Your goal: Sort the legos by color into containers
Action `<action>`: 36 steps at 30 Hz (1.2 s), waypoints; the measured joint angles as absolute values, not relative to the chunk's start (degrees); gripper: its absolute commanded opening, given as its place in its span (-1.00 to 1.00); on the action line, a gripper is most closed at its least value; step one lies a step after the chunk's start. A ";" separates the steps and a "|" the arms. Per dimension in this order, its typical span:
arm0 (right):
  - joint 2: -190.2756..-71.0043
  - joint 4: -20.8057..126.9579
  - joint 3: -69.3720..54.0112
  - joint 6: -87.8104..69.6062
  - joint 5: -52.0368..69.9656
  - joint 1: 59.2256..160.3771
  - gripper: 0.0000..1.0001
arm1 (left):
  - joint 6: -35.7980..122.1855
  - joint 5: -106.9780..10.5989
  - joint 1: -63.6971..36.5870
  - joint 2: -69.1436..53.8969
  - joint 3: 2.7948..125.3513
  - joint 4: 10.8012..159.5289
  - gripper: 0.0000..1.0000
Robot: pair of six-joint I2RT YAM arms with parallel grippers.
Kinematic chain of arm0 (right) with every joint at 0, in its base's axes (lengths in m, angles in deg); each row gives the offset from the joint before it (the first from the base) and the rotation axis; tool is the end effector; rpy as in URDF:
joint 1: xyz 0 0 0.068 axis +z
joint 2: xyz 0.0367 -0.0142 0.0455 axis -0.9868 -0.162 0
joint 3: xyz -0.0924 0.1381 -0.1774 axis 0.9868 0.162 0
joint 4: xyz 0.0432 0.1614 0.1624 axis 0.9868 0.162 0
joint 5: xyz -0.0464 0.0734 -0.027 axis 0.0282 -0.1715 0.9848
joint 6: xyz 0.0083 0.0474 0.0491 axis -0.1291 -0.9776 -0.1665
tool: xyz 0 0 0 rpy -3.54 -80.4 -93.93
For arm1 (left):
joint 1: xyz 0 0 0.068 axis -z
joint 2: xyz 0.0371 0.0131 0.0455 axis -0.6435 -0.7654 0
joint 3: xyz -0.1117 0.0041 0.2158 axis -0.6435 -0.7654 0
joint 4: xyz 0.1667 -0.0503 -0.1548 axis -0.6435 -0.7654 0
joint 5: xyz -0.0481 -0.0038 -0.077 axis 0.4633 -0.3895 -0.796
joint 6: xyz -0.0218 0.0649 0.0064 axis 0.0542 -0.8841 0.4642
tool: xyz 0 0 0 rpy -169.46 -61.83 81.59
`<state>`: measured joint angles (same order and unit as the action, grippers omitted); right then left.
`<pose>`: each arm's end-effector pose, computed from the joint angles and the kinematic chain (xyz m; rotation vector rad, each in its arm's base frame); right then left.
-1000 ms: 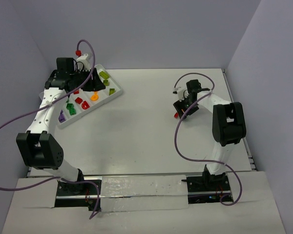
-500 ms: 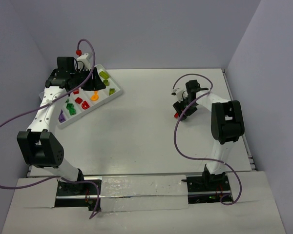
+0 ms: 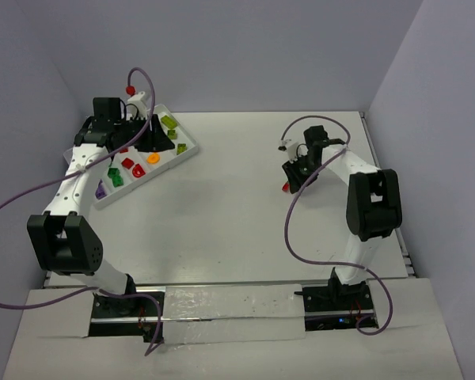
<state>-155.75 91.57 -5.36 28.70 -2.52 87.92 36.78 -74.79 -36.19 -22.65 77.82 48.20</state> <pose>0.3318 0.0605 0.1511 -0.9680 2.5692 0.3628 0.3297 -0.0541 0.3136 0.3012 2.2006 -0.7695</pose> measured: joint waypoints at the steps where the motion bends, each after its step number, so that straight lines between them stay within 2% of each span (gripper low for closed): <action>1: -154.35 92.53 -5.88 28.34 -3.63 87.92 -0.36 | 36.89 -76.16 -36.31 -22.13 76.37 48.37 0.03; 5: -148.16 94.59 -10.22 20.32 -14.03 87.92 -0.54 | 41.20 -81.57 -36.55 -16.37 65.02 56.21 0.12; 9: -139.09 85.44 -9.70 4.90 -25.56 87.92 -0.54 | 47.35 -83.01 -36.36 -7.48 54.36 65.66 0.13; 14: -132.61 63.54 -3.28 -22.67 -37.44 88.07 -0.52 | 51.16 -81.71 -34.76 -2.34 50.64 75.05 0.15; 19: -136.74 32.82 3.75 -53.78 -44.49 89.91 -0.52 | 50.93 -81.29 -31.51 -2.90 50.29 80.86 0.17; 22: -140.30 20.70 5.06 -66.33 -47.12 92.51 -0.53 | 48.71 -83.30 -29.37 -3.93 50.10 83.25 0.24; 28: -141.54 9.22 5.43 -75.77 -52.25 99.47 -0.54 | 39.55 -91.56 -28.15 -6.54 51.16 82.55 0.26; 36: -142.06 5.99 5.40 -77.39 -57.35 105.56 -0.55 | 14.13 -100.75 -27.76 -6.43 59.72 64.85 0.24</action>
<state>-142.06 5.99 5.40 -77.39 -57.35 105.56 14.13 -100.75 -27.76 -6.43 59.72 64.85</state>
